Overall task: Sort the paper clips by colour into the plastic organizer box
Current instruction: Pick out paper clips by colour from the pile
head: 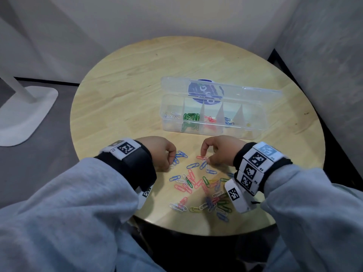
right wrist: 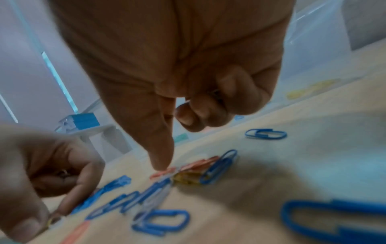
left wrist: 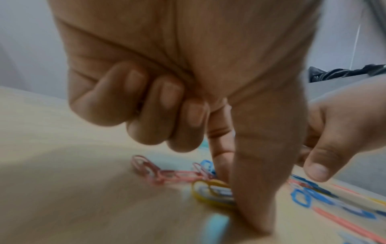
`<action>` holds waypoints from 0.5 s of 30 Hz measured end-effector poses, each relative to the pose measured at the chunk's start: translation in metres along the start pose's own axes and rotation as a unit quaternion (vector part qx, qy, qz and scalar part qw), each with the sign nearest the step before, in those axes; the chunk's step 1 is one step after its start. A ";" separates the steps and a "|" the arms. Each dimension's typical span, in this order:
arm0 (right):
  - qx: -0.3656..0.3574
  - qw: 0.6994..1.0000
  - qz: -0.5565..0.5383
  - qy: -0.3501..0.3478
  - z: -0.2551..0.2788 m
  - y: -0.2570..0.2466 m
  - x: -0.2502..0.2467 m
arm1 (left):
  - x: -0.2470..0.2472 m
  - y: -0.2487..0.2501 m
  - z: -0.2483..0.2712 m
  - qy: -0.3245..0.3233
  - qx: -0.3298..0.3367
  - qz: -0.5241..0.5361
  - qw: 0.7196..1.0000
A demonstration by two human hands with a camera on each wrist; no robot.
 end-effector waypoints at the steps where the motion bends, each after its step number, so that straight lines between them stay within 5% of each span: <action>1: 0.000 1.000 0.015 0.002 -0.002 -0.001 0.000 | 0.002 0.001 -0.001 -0.007 0.003 -0.005 1.000; 10: 0.016 0.997 0.072 -0.025 -0.004 0.002 0.004 | 0.008 -0.003 -0.003 -0.023 -0.002 0.019 1.000; 15: 0.043 0.998 -0.025 -0.047 0.001 0.014 0.001 | -0.001 0.002 0.001 -0.077 0.000 0.265 0.961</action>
Point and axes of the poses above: each hand's wrist, its own z-axis away from the middle knuckle, its own x-axis out of the palm, y = z × x, the point moved 8 cm from there along -z, towards the middle knuckle, and after that the axes turned 5 degrees about y, right-handed, at the moved point
